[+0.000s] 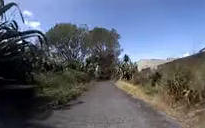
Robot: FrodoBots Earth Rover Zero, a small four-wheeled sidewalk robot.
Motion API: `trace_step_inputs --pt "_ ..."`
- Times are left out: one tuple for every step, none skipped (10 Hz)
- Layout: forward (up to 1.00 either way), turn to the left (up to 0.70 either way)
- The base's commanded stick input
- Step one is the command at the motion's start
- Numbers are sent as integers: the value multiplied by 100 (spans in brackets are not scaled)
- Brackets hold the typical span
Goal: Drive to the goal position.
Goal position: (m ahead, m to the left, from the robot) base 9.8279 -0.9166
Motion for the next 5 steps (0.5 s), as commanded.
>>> trace_step_inputs --pt "70 0" --pt "70 0" --pt "70 0" --pt "70 0" --pt "70 0"
